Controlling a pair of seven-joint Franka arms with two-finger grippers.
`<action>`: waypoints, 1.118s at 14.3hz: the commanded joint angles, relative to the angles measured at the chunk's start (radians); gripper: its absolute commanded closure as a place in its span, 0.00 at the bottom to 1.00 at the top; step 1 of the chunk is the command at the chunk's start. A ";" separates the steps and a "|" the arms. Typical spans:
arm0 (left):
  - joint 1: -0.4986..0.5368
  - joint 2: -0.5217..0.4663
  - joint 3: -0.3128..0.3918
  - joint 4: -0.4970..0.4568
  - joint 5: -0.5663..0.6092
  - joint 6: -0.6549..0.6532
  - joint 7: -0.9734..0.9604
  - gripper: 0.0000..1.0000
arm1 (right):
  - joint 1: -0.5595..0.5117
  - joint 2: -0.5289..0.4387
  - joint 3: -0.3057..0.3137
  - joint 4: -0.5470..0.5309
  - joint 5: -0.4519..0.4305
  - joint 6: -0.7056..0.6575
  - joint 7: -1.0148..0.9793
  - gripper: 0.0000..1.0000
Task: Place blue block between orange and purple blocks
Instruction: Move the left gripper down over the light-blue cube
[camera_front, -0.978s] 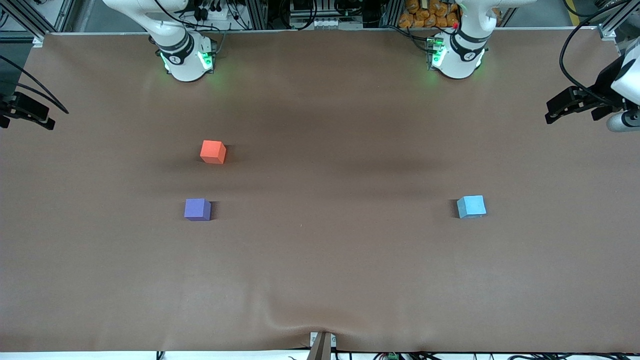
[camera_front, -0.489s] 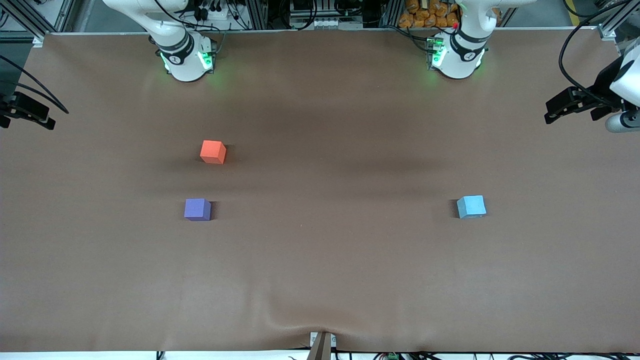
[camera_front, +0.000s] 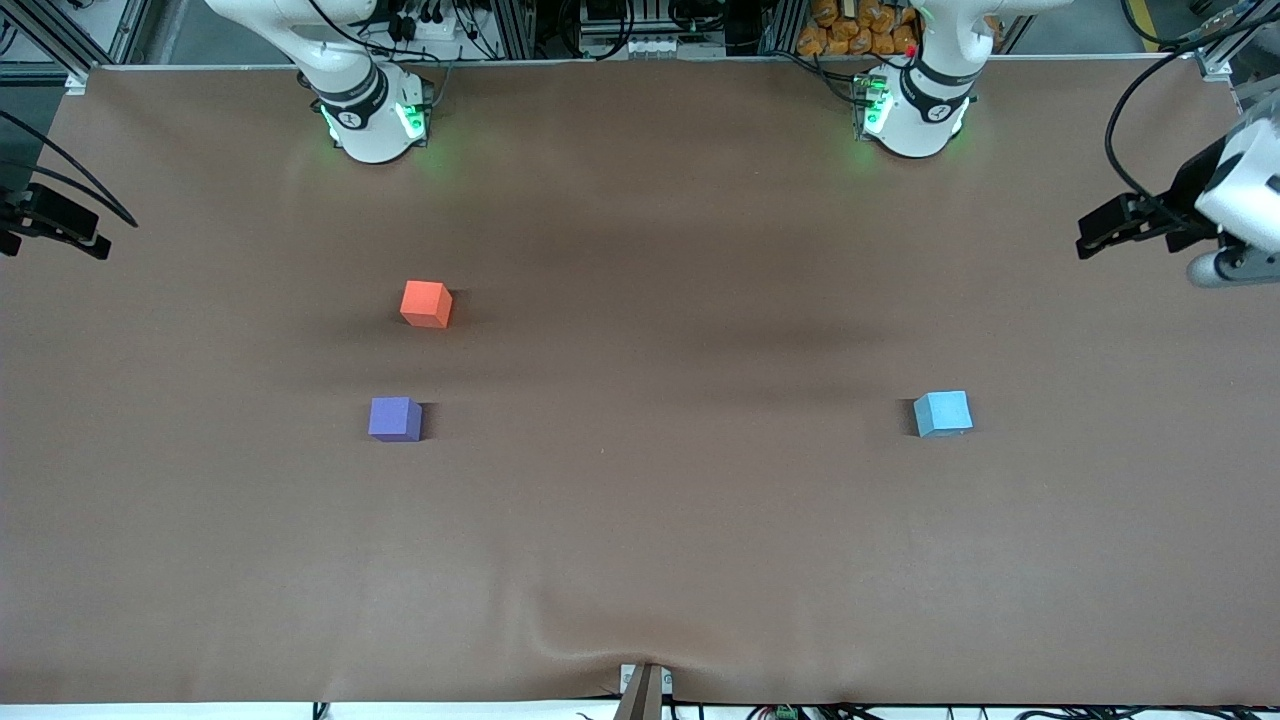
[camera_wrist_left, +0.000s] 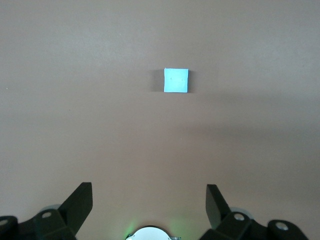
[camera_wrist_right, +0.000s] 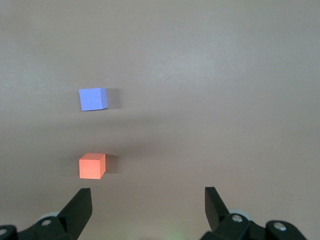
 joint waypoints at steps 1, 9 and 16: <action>0.003 0.038 0.002 0.006 -0.019 0.016 0.015 0.00 | -0.012 -0.003 0.003 0.002 0.017 -0.008 -0.010 0.00; 0.003 0.054 0.002 -0.133 -0.019 0.203 0.015 0.00 | -0.012 -0.001 0.003 0.002 0.020 -0.008 -0.010 0.00; 0.002 0.057 0.001 -0.267 -0.019 0.367 0.015 0.00 | -0.012 -0.001 0.003 0.002 0.020 -0.008 -0.010 0.00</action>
